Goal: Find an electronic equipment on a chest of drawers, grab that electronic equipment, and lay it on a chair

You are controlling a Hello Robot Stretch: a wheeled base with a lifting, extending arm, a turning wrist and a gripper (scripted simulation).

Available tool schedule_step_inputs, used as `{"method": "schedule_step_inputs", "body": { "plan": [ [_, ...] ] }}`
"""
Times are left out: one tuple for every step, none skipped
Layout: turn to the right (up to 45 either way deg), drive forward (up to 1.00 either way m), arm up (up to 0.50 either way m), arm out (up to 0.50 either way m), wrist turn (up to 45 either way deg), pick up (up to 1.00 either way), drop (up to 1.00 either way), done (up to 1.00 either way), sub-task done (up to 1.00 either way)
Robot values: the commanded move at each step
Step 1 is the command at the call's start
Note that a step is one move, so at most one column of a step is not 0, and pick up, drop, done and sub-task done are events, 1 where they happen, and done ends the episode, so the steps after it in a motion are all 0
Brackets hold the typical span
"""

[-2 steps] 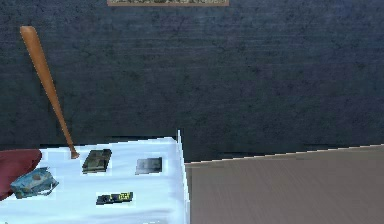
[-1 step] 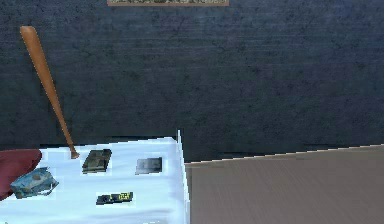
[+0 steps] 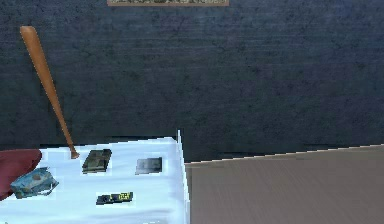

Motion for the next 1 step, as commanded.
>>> {"method": "schedule_step_inputs", "body": {
  "plan": [
    [0.0,0.0,-0.32,0.0,0.0,0.0,0.0,0.0,0.0]
  ]
}}
